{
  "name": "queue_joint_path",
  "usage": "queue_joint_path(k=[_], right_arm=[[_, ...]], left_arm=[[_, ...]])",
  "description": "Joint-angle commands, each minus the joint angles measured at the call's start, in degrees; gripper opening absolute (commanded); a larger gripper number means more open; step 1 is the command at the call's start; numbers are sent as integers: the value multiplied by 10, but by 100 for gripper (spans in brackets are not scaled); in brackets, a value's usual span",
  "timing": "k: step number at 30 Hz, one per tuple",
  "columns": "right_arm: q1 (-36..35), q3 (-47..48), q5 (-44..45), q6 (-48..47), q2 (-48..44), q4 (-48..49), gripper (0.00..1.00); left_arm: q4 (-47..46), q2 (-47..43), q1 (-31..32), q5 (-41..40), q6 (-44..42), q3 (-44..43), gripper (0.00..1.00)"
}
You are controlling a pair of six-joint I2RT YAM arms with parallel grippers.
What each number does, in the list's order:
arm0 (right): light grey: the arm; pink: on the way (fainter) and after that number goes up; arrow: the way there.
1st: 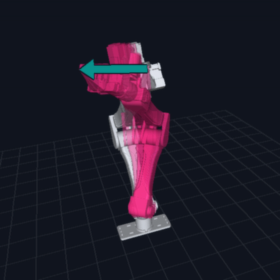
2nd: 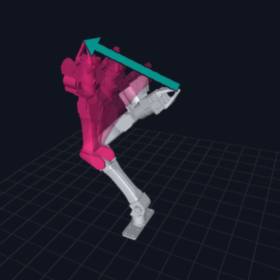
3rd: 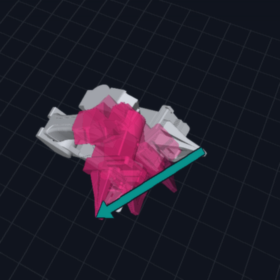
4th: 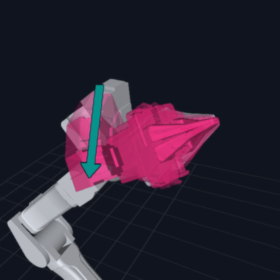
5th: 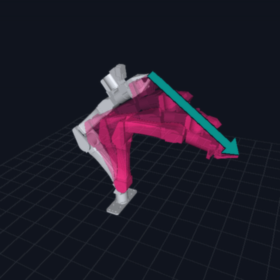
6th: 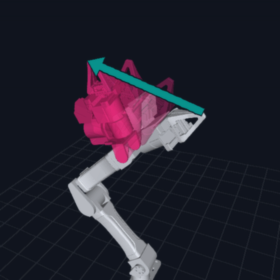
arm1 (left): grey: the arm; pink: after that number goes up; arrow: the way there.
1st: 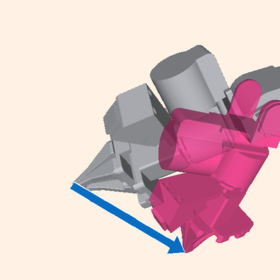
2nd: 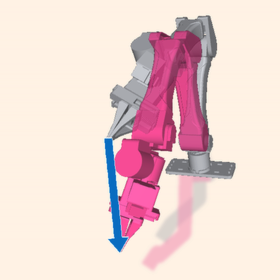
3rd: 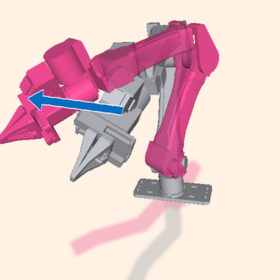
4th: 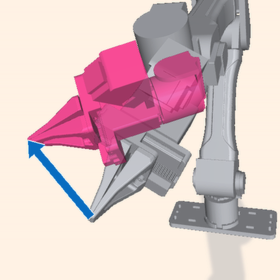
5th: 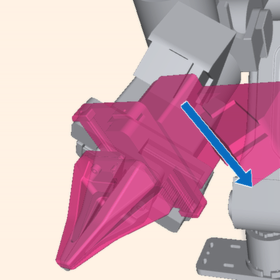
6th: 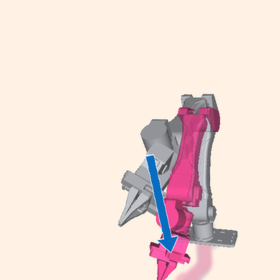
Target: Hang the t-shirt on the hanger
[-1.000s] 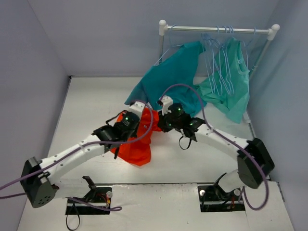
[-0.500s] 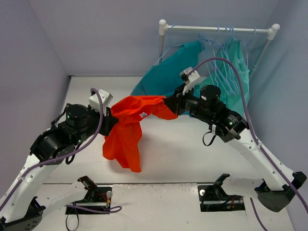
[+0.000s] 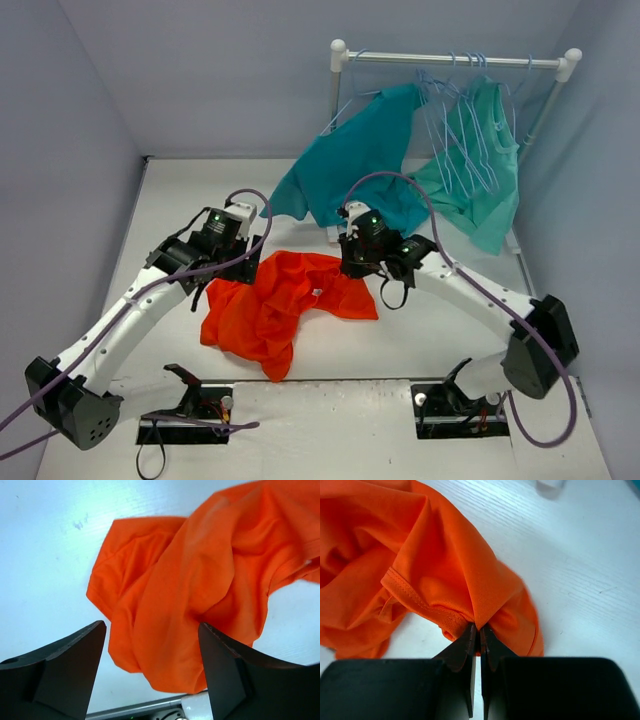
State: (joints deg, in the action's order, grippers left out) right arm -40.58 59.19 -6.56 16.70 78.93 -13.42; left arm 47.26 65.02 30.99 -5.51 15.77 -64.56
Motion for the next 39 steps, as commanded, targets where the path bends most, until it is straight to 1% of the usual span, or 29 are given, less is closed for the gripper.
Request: queue_joint_path(k=[1, 3, 7, 11, 13, 14, 18, 23, 26, 27, 28, 29, 30, 31, 33, 37, 39], right_arm=[[1, 35, 36, -2, 61, 40, 0], [4, 42, 34, -5, 78, 47, 0], [7, 46, 32, -9, 103, 55, 0], [18, 35, 31, -12, 110, 58, 0], [26, 27, 27, -11, 107, 61, 0], [28, 23, 25, -11, 105, 63, 0], [34, 14, 20, -10, 95, 66, 0], [38, 4, 16, -10, 85, 67, 0], [39, -1, 17, -11, 84, 69, 0], [39, -3, 17, -11, 83, 70, 0], [39, -3, 16, -11, 83, 71, 0], [39, -4, 16, -12, 83, 72, 0], [40, -5, 16, -13, 81, 72, 0], [40, -5, 18, -13, 79, 72, 0], [41, -4, 24, -17, 72, 72, 0], [42, 1, 63, -25, 24, 71, 0], [42, 14, 96, -43, -7, 70, 0]], left_arm=[[-85, -28, 18, 54, 46, -22, 70], [-87, -31, 45, 51, 67, 1, 70], [-90, -38, 142, 9, 150, 60, 70], [-96, -24, 211, -50, 211, 67, 70], [-96, 0, 252, -91, 222, 58, 70], [-96, 13, 262, -103, 224, 54, 70], [-95, 63, 268, -129, 214, 44, 70], [-96, 115, 268, -126, 201, 31, 70], [-95, 138, 268, -143, 199, 27, 70], [-95, 143, 268, -150, 199, 26, 67], [-94, 148, 268, -156, 196, 23, 57], [-94, 155, 268, -162, 191, 21, 42], [-92, 163, 268, -165, 189, 18, 19], [-88, 164, 268, -169, 185, 13, 8], [-74, 160, 268, -181, 175, 2, 0], [-23, 99, 255, -209, 133, -44, 0], [16, 63, 236, -202, 96, -97, 0]])
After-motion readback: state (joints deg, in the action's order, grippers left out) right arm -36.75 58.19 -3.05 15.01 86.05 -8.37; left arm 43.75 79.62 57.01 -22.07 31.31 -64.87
